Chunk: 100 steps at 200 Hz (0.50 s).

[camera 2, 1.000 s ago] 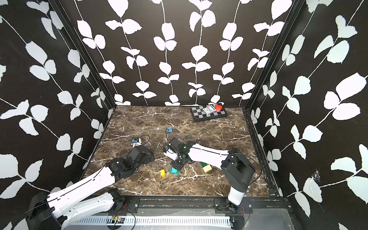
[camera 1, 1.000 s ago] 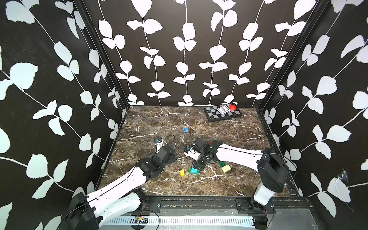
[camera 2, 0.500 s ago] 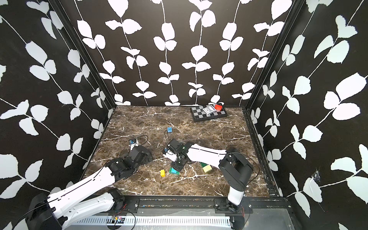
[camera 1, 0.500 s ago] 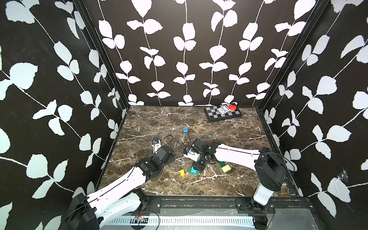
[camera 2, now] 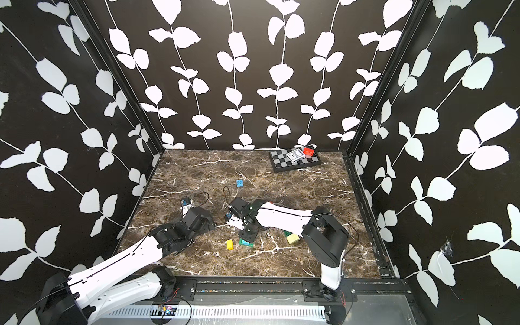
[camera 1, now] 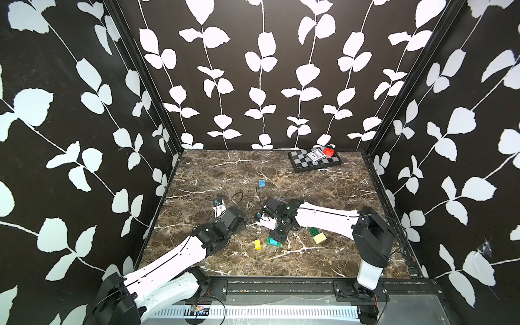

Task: Assemble the number 1 with lego
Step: Assemble the lego brick with the lego brick.

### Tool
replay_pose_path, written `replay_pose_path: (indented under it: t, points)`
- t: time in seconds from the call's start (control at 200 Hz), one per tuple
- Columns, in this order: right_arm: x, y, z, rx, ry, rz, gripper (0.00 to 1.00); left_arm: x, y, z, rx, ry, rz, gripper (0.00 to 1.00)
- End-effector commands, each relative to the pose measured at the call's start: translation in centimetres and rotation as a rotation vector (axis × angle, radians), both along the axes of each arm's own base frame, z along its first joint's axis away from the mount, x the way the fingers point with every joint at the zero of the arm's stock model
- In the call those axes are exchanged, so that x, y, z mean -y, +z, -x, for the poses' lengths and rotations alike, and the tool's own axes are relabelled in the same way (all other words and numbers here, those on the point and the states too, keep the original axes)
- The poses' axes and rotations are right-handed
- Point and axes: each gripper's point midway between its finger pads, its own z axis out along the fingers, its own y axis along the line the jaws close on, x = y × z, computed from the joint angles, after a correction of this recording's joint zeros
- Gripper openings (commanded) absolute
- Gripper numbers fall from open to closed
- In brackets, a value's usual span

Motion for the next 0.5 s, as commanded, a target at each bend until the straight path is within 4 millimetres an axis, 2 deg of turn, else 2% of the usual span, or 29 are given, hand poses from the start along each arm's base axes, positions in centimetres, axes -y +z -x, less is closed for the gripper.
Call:
replay_pose_path:
  t: [0.0, 0.105, 0.22, 0.235, 0.29, 0.495]
  points:
    - [5.6, -5.1, 2.6, -0.087, 0.031, 0.292, 0.33, -1.2, -0.8, 0.8, -0.033, 0.032, -0.021, 0.99]
    - [3.7, -3.2, 2.2, -0.076, 0.018, 0.204, 0.36, -1.3, -0.8, 1.0, -0.038, 0.033, -0.020, 0.99]
    - [1.2, 0.4, 1.4, -0.044, -0.010, 0.053, 0.40, -1.4, -1.1, 1.2, -0.052, 0.034, -0.023, 0.99]
    - [0.3, 1.5, 0.9, -0.028, -0.016, 0.012, 0.41, -1.4, -1.1, 1.2, -0.052, 0.034, -0.022, 0.99]
    - [-0.7, 3.2, 0.4, -0.014, -0.031, -0.066, 0.42, -1.5, -1.1, 1.3, -0.056, 0.032, -0.021, 0.99]
    - [-2.2, 6.9, 0.3, 0.011, -0.077, -0.227, 0.47, -1.5, -2.0, 1.2, -0.085, 0.014, -0.006, 0.99]
